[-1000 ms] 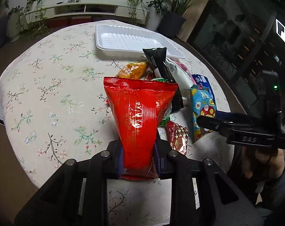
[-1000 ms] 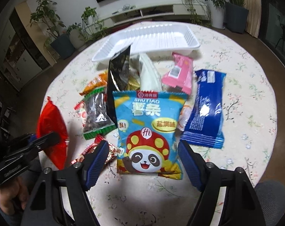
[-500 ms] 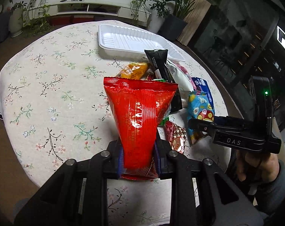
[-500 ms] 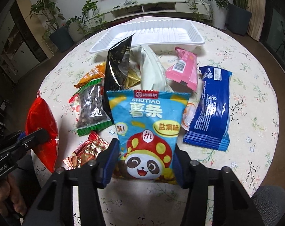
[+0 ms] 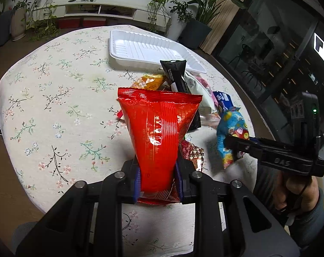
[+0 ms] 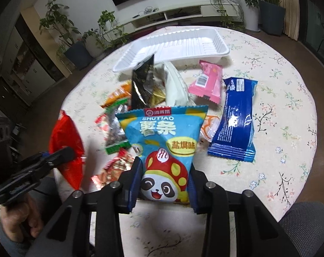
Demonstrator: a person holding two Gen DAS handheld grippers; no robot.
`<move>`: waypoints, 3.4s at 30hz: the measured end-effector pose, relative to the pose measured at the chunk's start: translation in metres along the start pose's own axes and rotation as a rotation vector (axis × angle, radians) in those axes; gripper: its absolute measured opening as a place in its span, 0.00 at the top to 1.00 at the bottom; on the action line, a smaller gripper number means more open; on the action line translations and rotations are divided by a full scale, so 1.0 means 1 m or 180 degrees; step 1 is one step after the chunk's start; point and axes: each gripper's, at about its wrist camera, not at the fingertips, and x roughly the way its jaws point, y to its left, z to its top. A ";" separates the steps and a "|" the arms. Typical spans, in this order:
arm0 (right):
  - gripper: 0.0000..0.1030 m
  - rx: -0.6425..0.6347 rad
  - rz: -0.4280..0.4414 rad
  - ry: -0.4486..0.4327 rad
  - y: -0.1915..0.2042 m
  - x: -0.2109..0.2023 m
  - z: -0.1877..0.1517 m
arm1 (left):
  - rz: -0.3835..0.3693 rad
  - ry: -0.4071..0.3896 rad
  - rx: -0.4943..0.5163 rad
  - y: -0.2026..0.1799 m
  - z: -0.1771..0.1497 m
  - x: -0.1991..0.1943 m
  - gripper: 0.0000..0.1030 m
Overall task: Organize snacks
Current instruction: 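Lift the red bag with the left tool while the right tool lifts the panda bag toward the tray, then lower both bags into the white tray and open both tools, then move the left tool to the red-gold candy packet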
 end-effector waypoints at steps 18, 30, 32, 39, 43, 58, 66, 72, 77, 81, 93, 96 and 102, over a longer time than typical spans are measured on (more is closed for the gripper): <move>0.61 0.0393 0.0082 -0.0420 -0.091 -0.046 0.116 | 0.0080 -0.0249 -0.0177 0.054 0.139 -0.003 0.78; 0.61 0.0019 0.0117 -0.0056 -0.077 0.051 0.237 | 0.0306 0.0142 0.0000 0.048 0.267 0.096 0.78; 0.61 -0.0039 0.0056 0.0053 -0.077 0.071 0.242 | 0.0349 0.0249 0.0035 0.044 0.270 0.117 0.78; 0.61 -0.0079 -0.0119 0.0262 -0.084 0.122 0.241 | 0.0439 0.0477 0.0070 0.041 0.256 0.166 0.78; 0.61 -0.0095 -0.0182 0.0351 -0.086 0.140 0.238 | 0.0470 0.0486 0.0068 0.044 0.247 0.173 0.78; 0.38 -0.0080 -0.0267 0.0387 -0.086 0.149 0.233 | 0.0429 0.0487 -0.0009 0.044 0.247 0.190 0.72; 0.17 -0.0094 -0.0190 0.0105 -0.075 0.107 0.238 | 0.0443 0.0205 -0.0005 0.039 0.250 0.155 0.41; 0.06 0.0276 0.0360 -0.0268 -0.082 0.047 0.225 | 0.0367 -0.0131 0.0032 0.027 0.236 0.096 0.01; 0.00 0.0491 0.0944 -0.0360 -0.083 0.017 0.189 | 0.0428 -0.0460 0.0422 0.002 0.193 0.044 0.00; 0.00 0.0697 0.1253 -0.0351 -0.086 -0.003 0.147 | 0.0688 -0.0666 0.0682 -0.022 0.144 0.005 0.00; 0.00 0.0960 0.0639 -0.0490 -0.087 -0.053 0.034 | 0.0740 -0.0301 0.0332 -0.040 0.016 -0.022 0.00; 0.00 0.0756 0.0366 -0.0465 -0.075 -0.051 0.025 | 0.0674 -0.0113 0.0455 -0.051 -0.001 -0.009 0.00; 0.08 0.0506 0.0163 -0.0331 -0.064 -0.041 0.007 | 0.0611 0.0154 0.0664 -0.069 -0.010 0.014 0.01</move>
